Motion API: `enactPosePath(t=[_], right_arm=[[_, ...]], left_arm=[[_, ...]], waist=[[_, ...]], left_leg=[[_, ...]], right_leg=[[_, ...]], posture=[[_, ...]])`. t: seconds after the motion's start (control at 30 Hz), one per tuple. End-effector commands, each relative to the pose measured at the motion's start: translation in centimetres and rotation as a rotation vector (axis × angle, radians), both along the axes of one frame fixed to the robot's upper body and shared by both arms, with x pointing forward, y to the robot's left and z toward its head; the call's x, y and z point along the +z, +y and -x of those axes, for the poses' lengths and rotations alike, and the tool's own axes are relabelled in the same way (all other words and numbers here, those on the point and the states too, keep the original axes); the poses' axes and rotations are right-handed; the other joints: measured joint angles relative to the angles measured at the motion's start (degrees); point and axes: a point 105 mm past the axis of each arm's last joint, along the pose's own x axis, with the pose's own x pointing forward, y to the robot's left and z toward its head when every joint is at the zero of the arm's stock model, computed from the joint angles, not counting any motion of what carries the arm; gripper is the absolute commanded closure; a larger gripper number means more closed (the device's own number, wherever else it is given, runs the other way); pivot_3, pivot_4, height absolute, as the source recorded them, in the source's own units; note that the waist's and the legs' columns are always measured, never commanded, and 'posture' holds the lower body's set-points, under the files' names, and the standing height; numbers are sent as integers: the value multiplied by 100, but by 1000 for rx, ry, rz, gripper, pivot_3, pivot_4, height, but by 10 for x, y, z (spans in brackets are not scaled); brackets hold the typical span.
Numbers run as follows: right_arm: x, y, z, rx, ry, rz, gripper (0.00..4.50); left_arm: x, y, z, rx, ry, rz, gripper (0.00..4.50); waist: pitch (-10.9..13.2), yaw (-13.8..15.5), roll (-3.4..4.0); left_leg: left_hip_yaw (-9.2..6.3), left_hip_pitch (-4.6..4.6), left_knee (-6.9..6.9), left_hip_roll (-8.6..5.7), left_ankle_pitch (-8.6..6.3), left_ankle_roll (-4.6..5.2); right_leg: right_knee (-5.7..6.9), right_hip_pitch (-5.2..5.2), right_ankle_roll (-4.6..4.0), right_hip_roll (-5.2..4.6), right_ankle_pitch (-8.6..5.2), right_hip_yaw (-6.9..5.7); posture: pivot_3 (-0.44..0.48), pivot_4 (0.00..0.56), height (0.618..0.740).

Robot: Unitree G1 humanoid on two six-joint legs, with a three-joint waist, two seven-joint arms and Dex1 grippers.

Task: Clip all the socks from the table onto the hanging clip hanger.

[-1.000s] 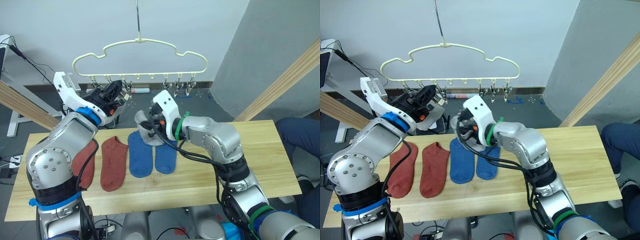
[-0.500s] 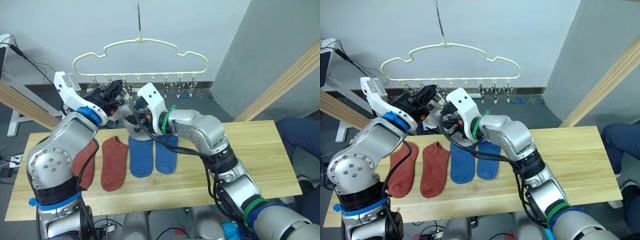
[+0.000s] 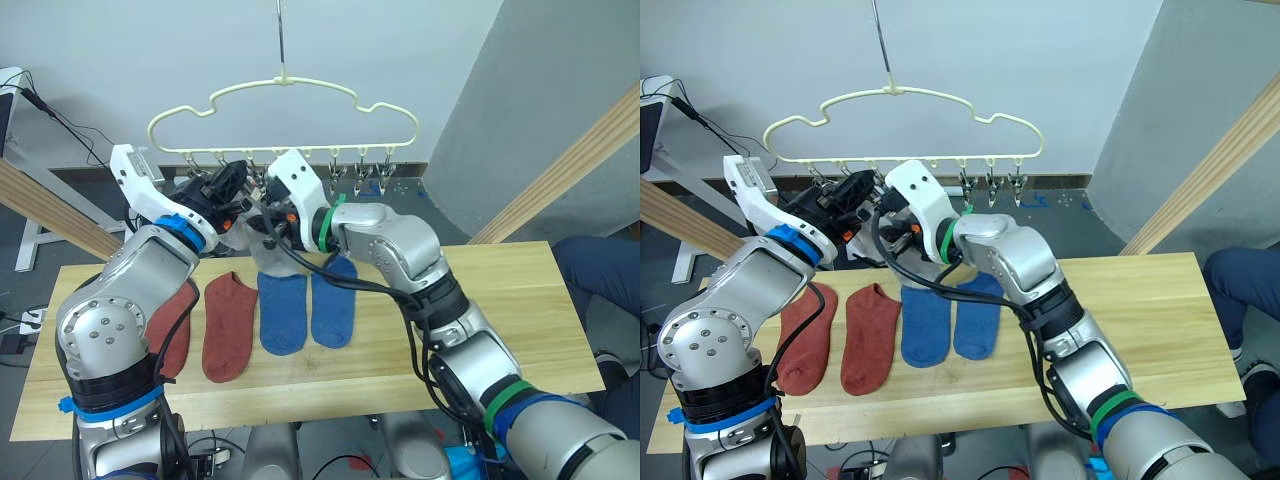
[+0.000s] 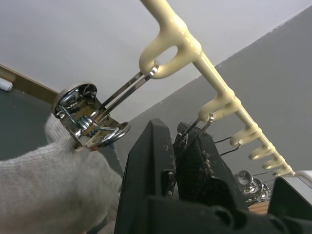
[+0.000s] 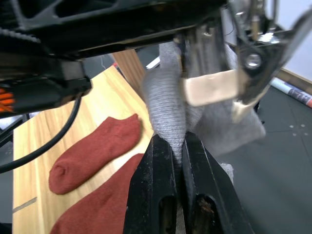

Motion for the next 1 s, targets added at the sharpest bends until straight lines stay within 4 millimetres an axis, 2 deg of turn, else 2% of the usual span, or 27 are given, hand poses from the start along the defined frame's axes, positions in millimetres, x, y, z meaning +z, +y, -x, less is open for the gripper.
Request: enactPosePath(t=[0.03,0.47,0.87,0.93,1.0], right_arm=[[20,2,1,18,-56,-44,4486],[37,5,5,39,-76,-93,4486],[38,5,5,38,-74,-99,4486],[38,4,5,38,-73,-98,4500],[37,4,6,40,-71,-97,4500]], left_arm=[[1,3,3,20,-12,-16,4317],[-2,4,2,22,-7,-31,4317],[-5,2,2,10,-5,-46,4317],[-5,2,3,-1,-8,-36,3605],[-6,2,3,2,-4,-47,3145]], waist=[[0,0,0],[0,-1,0],[0,-1,0],[0,-1,0],[0,3,0]], left_leg=[[0,0,0,0,0,0],[0,0,1,0,0,0],[0,0,1,0,0,0],[0,0,1,0,0,0],[0,0,1,0,0,0]], right_leg=[[0,0,0,0,0,0],[2,0,-1,-1,0,-1],[3,0,-1,-2,0,-1],[3,0,-1,-2,1,-1],[3,0,-1,-2,1,-1]], posture=[[-127,353,740],[-128,355,740],[-132,359,740],[-132,359,740],[-132,359,740]])
